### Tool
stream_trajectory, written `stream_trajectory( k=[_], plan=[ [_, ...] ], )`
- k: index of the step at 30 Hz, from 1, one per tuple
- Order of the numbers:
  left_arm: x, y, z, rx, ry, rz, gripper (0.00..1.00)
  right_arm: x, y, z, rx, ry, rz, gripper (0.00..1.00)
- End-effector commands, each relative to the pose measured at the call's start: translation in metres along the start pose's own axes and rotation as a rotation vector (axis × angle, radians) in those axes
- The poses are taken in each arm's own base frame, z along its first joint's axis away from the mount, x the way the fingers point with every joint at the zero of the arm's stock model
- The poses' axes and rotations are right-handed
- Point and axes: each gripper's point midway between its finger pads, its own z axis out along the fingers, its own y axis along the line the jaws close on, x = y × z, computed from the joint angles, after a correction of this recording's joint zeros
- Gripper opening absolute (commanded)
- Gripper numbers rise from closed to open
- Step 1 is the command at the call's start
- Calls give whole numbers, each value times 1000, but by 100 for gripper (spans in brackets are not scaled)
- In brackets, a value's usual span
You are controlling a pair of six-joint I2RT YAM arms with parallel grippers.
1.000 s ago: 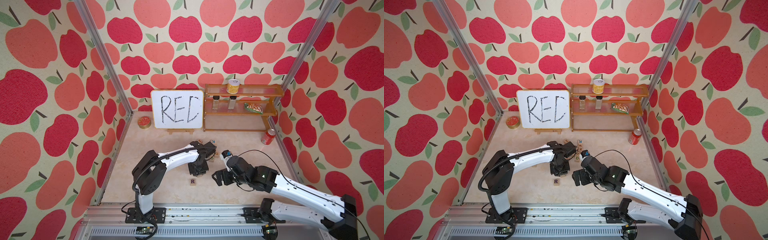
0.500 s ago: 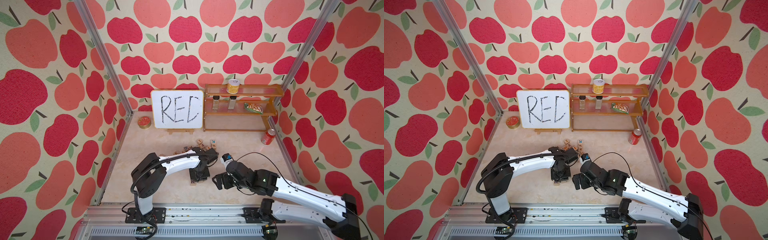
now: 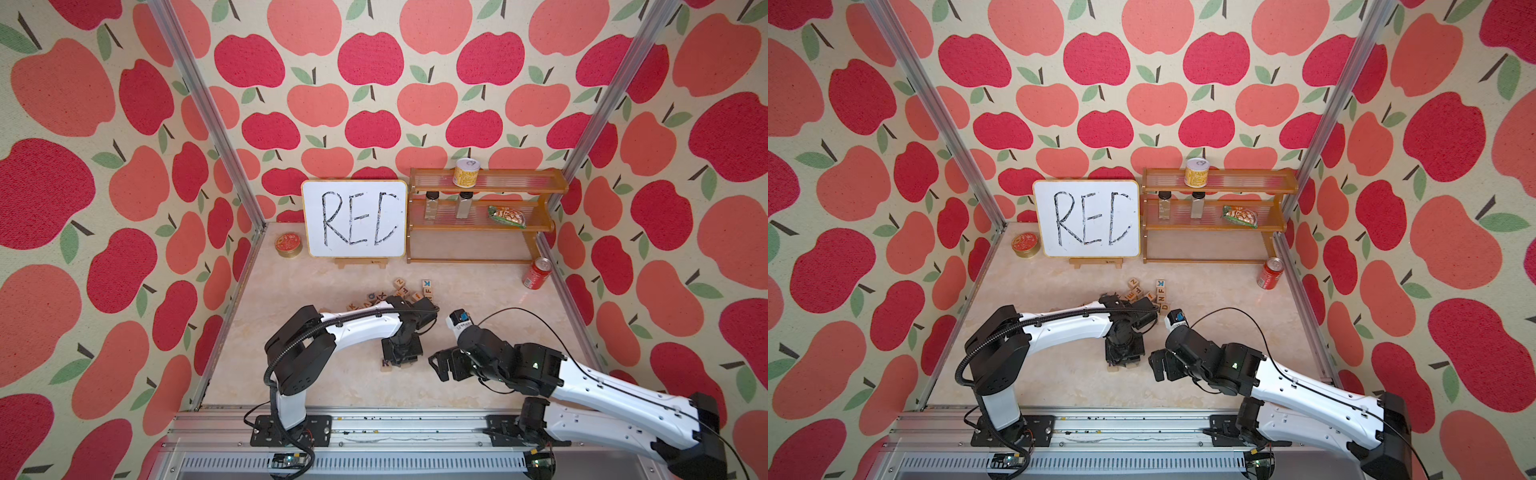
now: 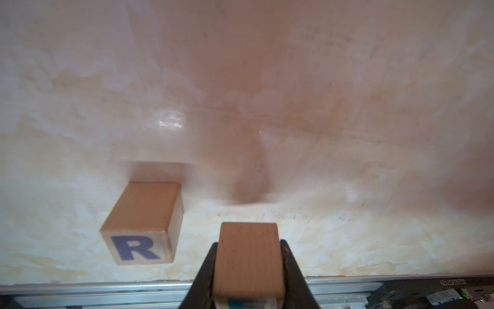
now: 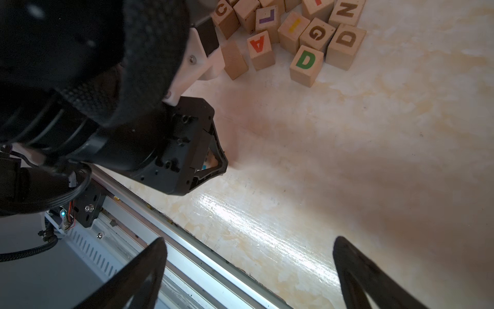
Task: Assemble the uppercase word "red" with letter blocks
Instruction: Place the letter block at the center of the board.
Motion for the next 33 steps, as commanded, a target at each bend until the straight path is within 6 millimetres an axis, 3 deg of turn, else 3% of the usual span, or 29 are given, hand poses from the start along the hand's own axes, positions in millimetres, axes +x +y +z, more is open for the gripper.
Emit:
stream_trajectory(
  k=[1, 17, 33],
  plan=[
    [1, 2, 8, -29, 29, -15, 0, 8, -10, 0, 36, 8, 9, 99],
    [-9, 8, 21, -78, 44, 10, 0, 13, -17, 1, 45, 3, 11, 99],
    [-13, 11, 19, -118, 31, 28, 15, 16, -24, -1, 52, -13, 22, 99]
  ],
)
